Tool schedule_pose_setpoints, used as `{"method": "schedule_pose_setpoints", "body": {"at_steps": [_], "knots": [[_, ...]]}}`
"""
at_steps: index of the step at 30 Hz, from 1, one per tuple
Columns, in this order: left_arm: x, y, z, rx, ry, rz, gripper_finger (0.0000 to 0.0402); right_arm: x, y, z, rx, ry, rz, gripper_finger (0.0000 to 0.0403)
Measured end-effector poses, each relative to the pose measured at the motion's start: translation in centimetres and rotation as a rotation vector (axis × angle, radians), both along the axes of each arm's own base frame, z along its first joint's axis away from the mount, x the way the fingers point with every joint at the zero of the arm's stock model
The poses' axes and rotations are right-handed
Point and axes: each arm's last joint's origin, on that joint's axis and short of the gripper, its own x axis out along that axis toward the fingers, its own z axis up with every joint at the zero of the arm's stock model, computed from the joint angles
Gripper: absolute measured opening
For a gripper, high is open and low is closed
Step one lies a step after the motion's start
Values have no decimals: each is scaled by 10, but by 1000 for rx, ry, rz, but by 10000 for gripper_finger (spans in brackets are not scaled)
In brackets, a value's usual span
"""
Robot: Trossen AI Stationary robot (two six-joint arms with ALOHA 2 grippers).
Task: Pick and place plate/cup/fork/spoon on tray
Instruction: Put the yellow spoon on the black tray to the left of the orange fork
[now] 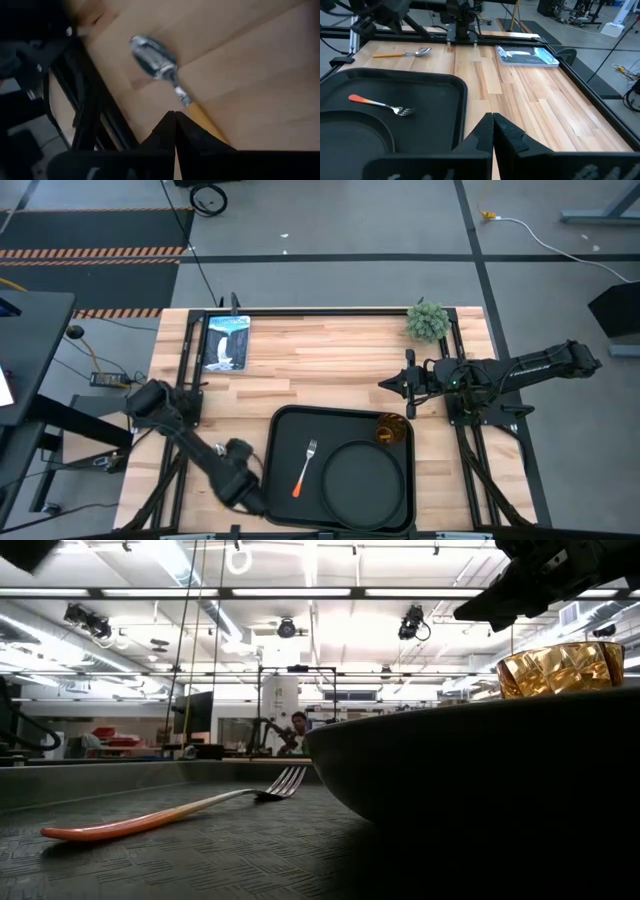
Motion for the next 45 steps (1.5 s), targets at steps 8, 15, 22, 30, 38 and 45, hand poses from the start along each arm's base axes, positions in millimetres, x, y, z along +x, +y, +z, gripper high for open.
{"method": "schedule_pose_setpoints", "body": {"at_steps": [8,15,22,30,38,45], "knots": [[-44,-12,-1,3,-134,157,3,1,0,2,-10,-21,5,12],[-63,-1,-16,-139,-246,311,2,1,1,3,-13,-34,33,12],[-58,7,-30,-190,-304,383,39,1,1,3,-13,-33,33,12],[-63,17,-54,-171,-283,414,106,1,1,3,-18,-33,35,12],[-60,18,-54,-169,-319,420,160,1,1,4,-14,-35,34,12],[-59,19,-61,-191,-330,429,171,1,1,3,-8,-34,45,12]]}}
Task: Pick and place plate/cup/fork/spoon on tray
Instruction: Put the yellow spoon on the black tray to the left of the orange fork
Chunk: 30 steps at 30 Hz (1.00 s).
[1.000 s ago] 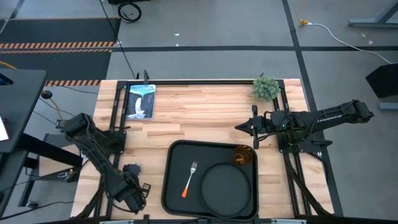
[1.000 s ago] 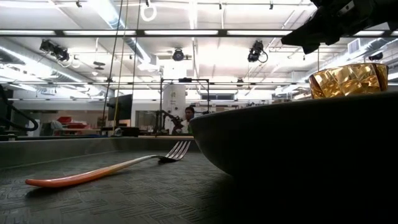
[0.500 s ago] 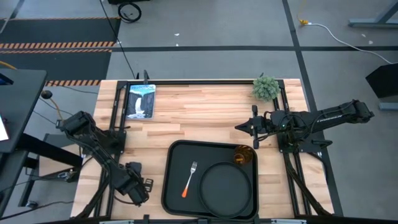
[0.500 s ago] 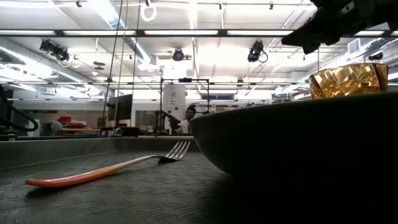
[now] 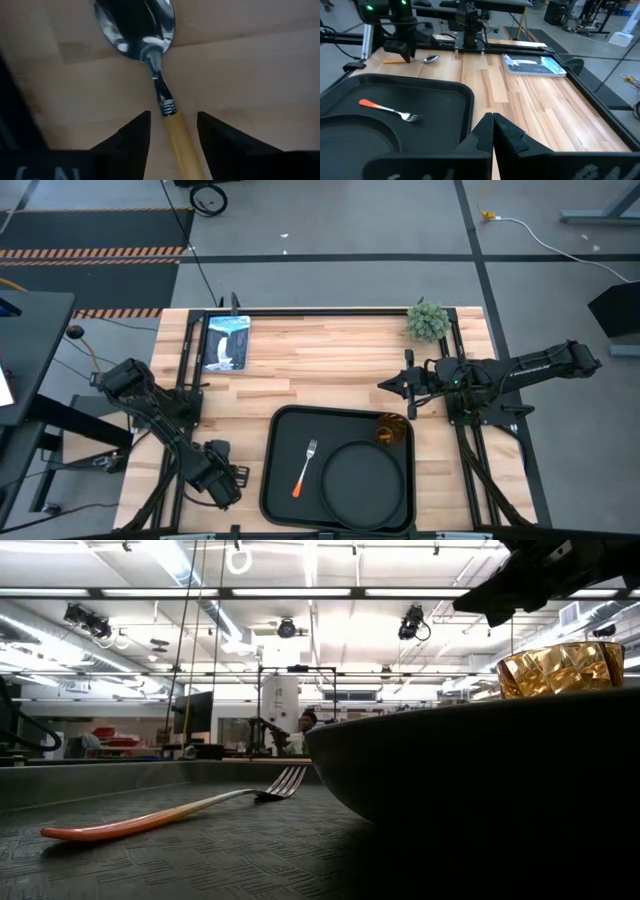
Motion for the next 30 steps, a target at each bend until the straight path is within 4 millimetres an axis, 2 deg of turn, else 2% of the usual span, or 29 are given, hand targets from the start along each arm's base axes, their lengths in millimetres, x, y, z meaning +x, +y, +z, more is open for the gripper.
{"method": "schedule_pose_setpoints", "body": {"at_steps": [5,9,20,25,30], "knots": [[-1,6,-14,-48,-26,15,171,0,1,0,5,1,13,12],[3,9,-15,-56,-24,20,160,0,1,0,4,2,13,12],[6,10,-16,-53,-34,12,50,0,1,0,4,2,13,12],[7,9,-12,-31,-47,10,50,0,1,0,3,2,13,12],[14,9,0,96,-122,9,62,0,1,0,1,1,14,12]]}}
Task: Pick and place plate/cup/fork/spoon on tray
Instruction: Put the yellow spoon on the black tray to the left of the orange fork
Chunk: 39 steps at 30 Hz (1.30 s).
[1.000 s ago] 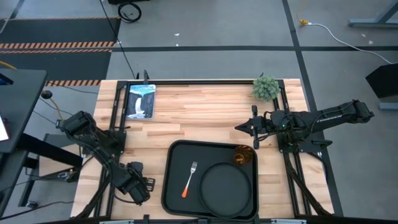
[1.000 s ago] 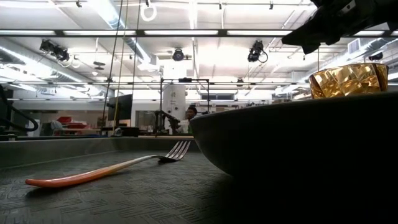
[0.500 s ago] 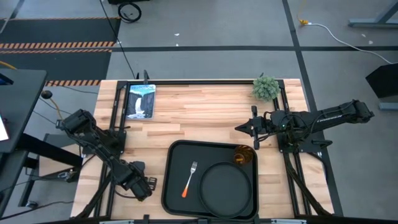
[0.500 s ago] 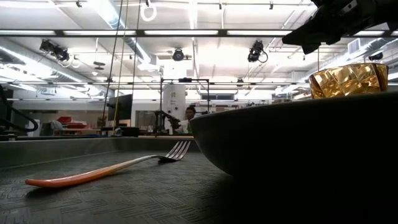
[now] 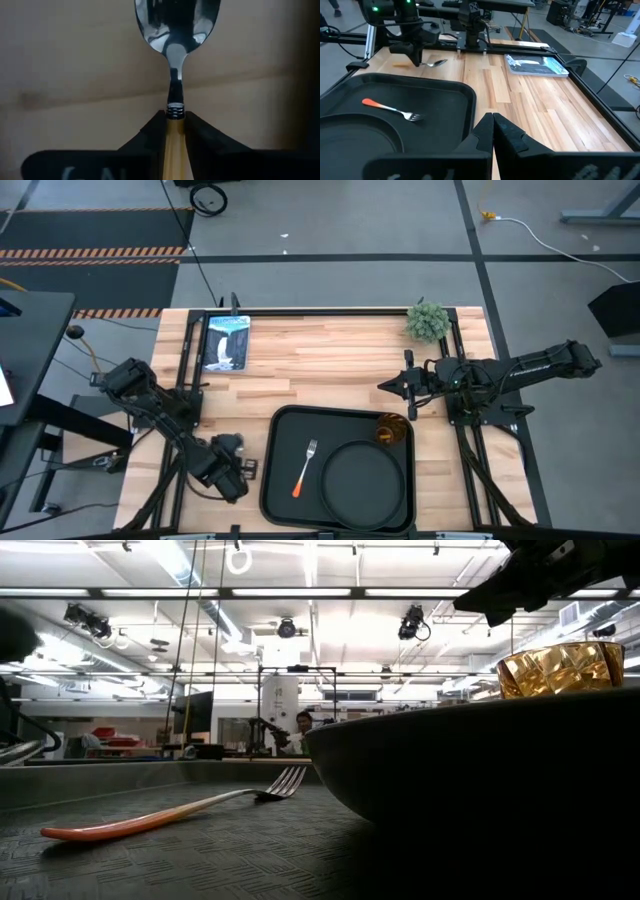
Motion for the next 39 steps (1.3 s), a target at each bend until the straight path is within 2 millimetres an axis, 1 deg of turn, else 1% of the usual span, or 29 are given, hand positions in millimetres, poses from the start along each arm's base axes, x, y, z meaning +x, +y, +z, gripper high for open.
{"method": "schedule_pose_setpoints", "body": {"at_steps": [3,7,13,19,23,26,30,35,39], "knots": [[8,-3,7,16,-75,0,61,0,0,1,1,-6,0,12],[20,-1,17,46,-143,-18,57,0,0,1,1,-8,0,12],[38,3,35,50,-171,-62,60,0,0,1,2,-15,0,12],[66,15,55,63,-249,-96,61,1,0,2,3,-22,0,12],[81,26,59,56,-298,-110,62,1,0,2,6,-22,-1,12],[95,32,57,48,-352,-124,61,1,0,2,6,-22,-1,12],[110,35,43,19,-346,-145,61,0,0,2,5,-20,-1,12],[122,29,20,-72,-312,-167,61,0,0,2,3,-19,0,12],[127,25,10,-107,-309,-170,61,0,0,2,3,-22,0,12]]}}
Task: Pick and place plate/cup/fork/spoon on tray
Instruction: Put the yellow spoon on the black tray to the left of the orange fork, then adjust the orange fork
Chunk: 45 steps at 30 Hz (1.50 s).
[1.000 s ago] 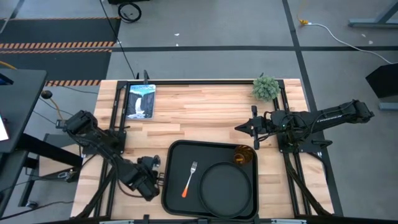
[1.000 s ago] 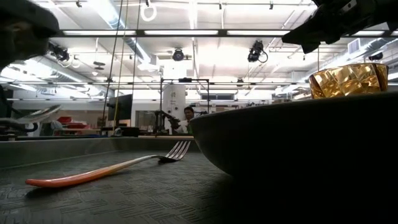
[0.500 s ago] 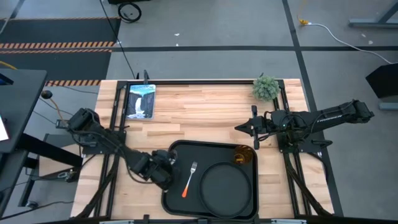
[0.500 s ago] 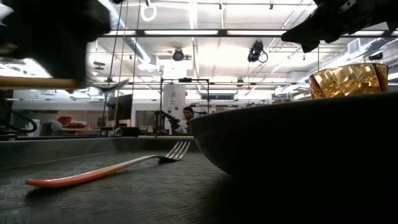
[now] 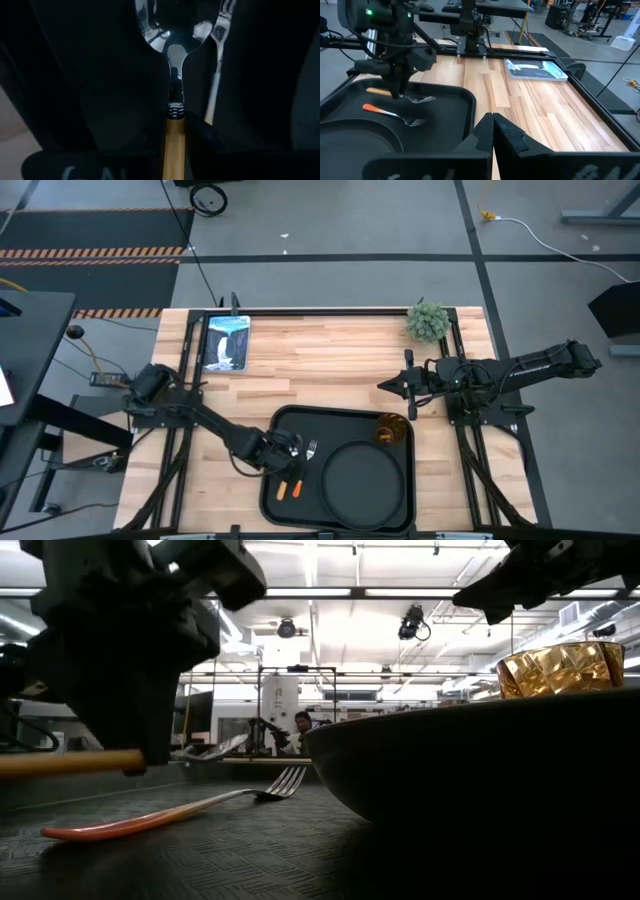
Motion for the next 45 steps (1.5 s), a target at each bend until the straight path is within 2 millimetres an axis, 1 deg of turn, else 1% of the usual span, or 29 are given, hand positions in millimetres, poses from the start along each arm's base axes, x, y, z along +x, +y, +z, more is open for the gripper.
{"method": "schedule_pose_setpoints", "body": {"at_steps": [3,7,16,20,24,27,32,36,40,43,45], "knots": [[1,-1,-6,2,17,8,61,0,0,0,0,0,0,12],[1,-1,-9,-2,27,28,67,0,0,0,0,1,0,12],[1,0,-8,5,23,39,128,0,0,0,-5,3,2,12],[0,1,-4,-8,24,28,142,0,0,0,-6,3,2,12],[5,2,5,21,-5,-16,141,0,0,0,-7,1,2,12],[13,5,16,97,-55,-75,136,0,0,0,-4,0,1,12],[28,15,31,247,-146,-140,130,0,0,1,0,-6,1,12],[34,30,31,317,-148,-142,124,0,0,1,3,-7,0,12],[44,44,33,363,-189,-173,114,0,0,1,4,-7,0,12],[55,51,33,374,-255,-193,107,0,0,1,4,-8,0,12],[62,54,29,366,-283,-204,103,0,0,1,5,-11,0,12]]}}
